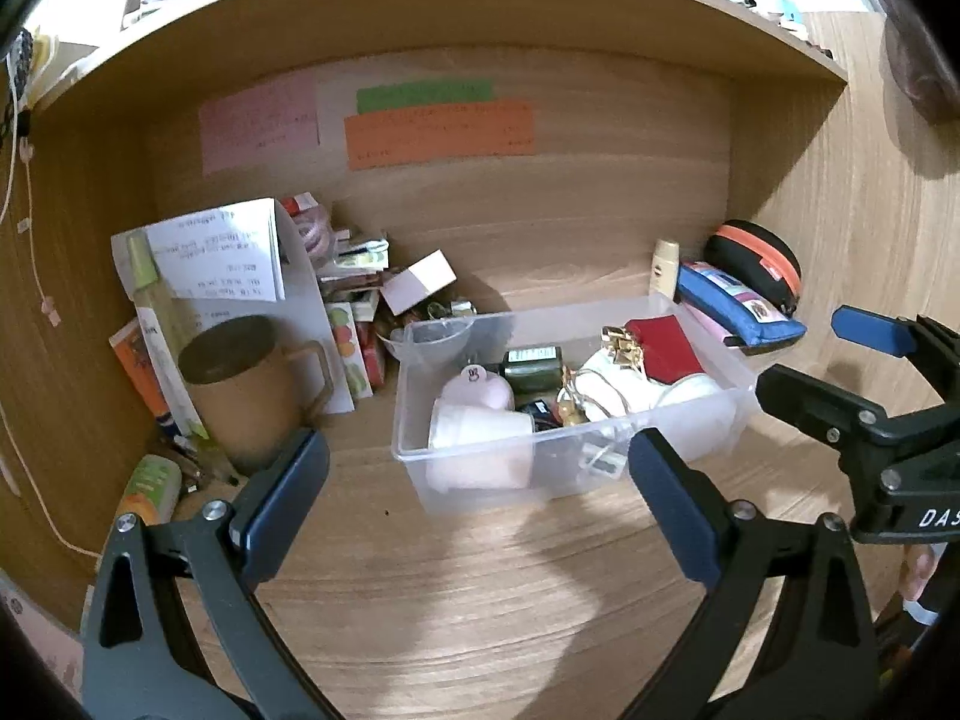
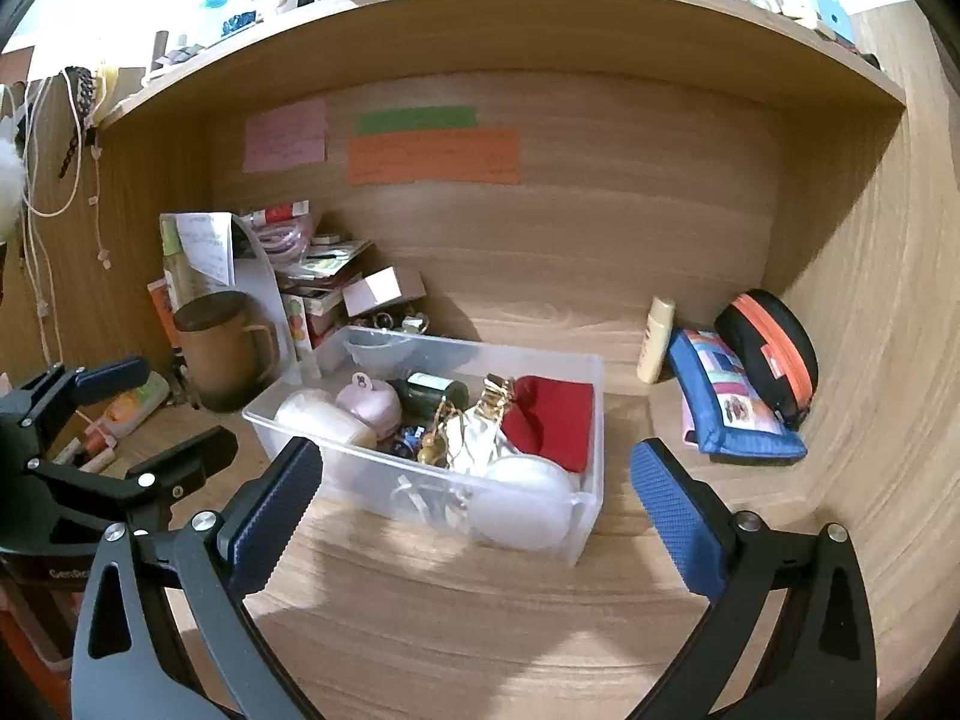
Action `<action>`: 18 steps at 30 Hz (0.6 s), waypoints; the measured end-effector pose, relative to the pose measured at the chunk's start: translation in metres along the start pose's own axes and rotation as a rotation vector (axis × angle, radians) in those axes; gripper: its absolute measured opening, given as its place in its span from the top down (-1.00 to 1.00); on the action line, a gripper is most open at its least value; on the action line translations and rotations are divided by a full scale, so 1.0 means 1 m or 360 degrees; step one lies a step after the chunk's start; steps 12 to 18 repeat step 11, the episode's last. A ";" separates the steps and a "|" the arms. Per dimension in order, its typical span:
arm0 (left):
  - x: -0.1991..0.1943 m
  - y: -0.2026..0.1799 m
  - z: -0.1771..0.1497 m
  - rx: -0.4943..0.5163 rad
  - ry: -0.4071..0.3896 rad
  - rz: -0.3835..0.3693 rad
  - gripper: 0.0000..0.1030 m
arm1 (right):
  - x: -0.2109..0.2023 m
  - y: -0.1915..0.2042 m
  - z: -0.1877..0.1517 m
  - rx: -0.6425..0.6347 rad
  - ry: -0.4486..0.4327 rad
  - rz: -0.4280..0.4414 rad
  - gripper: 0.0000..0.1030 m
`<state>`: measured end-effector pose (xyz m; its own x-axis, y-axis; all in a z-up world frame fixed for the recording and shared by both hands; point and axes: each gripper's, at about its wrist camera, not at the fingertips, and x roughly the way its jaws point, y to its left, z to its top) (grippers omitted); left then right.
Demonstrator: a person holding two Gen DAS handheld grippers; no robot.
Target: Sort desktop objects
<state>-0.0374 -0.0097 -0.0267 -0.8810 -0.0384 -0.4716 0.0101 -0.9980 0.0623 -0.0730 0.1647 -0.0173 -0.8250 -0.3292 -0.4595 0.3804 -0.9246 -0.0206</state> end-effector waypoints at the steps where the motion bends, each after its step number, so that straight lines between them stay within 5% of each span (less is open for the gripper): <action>1: 0.001 0.000 -0.001 -0.0004 0.0004 0.0001 -0.96 | 0.000 0.000 -0.001 -0.0004 0.0004 0.0000 -0.99; 18: 0.006 0.001 -0.003 -0.0048 0.0004 -0.0080 -0.96 | 0.009 -0.004 -0.008 -0.0008 0.0046 -0.0016 -0.99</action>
